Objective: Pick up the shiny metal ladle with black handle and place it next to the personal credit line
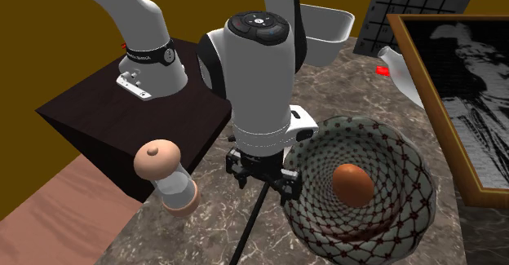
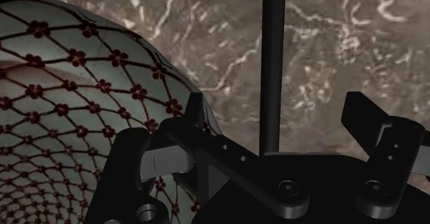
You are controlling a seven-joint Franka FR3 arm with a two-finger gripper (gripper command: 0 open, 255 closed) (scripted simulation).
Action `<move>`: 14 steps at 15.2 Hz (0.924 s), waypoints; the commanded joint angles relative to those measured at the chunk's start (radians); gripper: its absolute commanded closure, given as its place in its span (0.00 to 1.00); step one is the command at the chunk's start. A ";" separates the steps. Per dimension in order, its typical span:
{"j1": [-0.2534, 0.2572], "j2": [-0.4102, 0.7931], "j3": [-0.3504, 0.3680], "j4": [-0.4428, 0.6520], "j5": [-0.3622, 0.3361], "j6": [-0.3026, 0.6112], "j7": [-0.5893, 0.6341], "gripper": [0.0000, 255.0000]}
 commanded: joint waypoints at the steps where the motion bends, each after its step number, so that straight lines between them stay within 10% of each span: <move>1: -0.002 0.006 0.009 0.003 0.002 0.003 -0.002 0.00; 6: -0.002 0.006 0.009 0.004 0.003 0.003 -0.004 0.00; 7: -0.004 0.004 0.009 0.001 0.003 0.004 -0.006 1.00; 14: -0.008 0.005 0.011 0.001 0.004 0.005 -0.009 1.00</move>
